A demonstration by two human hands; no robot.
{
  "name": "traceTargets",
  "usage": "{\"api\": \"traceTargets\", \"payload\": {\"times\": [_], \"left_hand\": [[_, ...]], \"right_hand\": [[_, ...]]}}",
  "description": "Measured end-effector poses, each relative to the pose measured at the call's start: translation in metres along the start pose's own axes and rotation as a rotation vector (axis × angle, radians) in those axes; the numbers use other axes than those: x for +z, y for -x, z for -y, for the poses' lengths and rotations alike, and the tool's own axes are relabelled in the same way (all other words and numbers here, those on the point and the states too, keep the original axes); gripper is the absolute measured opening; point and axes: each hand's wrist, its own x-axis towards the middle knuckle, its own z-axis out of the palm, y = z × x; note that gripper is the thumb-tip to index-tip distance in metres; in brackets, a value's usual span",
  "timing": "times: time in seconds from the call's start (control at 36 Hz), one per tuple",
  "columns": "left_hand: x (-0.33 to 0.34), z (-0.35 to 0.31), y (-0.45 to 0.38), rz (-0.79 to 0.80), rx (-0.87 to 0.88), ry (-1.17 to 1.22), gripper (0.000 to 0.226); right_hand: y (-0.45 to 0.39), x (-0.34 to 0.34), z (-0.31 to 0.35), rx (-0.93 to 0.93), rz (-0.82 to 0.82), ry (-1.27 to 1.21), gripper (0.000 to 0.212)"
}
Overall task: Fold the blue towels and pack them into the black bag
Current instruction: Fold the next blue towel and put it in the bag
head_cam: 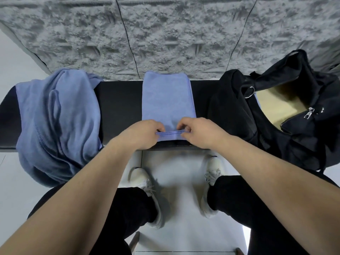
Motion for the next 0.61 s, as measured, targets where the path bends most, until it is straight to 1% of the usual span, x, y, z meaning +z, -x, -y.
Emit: {"api": "traceTargets", "payload": {"times": [0.11,0.19,0.25,0.31,0.33,0.42,0.5,0.56,0.61], "left_hand": [[-0.006,0.005,0.0,0.036,0.047,0.056,0.029],[-0.01,0.009,0.0,0.007,0.098,0.144,0.031],[-0.011,0.01,-0.001,-0.025,0.132,0.132,0.029],[-0.009,0.012,-0.004,-0.047,0.15,0.093,0.025],[-0.008,0.012,-0.005,-0.052,0.148,0.072,0.026],[-0.007,0.012,-0.007,-0.066,0.113,0.025,0.035],[-0.009,0.009,-0.007,-0.119,0.088,-0.028,0.03],[-0.008,0.008,-0.009,-0.148,0.044,-0.072,0.025],[-0.008,0.003,-0.01,-0.125,-0.039,-0.11,0.028]], "right_hand": [[-0.004,-0.002,-0.002,-0.057,-0.01,0.055,0.023],[-0.007,-0.004,-0.002,-0.1,-0.036,0.083,0.022],[-0.008,-0.003,-0.001,-0.129,-0.041,0.138,0.018],[-0.009,-0.001,0.001,-0.162,-0.05,0.198,0.009],[-0.01,-0.001,0.001,-0.182,-0.06,0.229,0.007],[-0.011,0.0,0.004,-0.228,-0.11,0.321,0.017],[-0.011,0.001,0.007,-0.266,-0.186,0.384,0.021],[-0.009,0.005,0.012,-0.228,-0.154,0.424,0.024],[-0.007,0.01,0.016,-0.181,-0.119,0.457,0.026]]}}
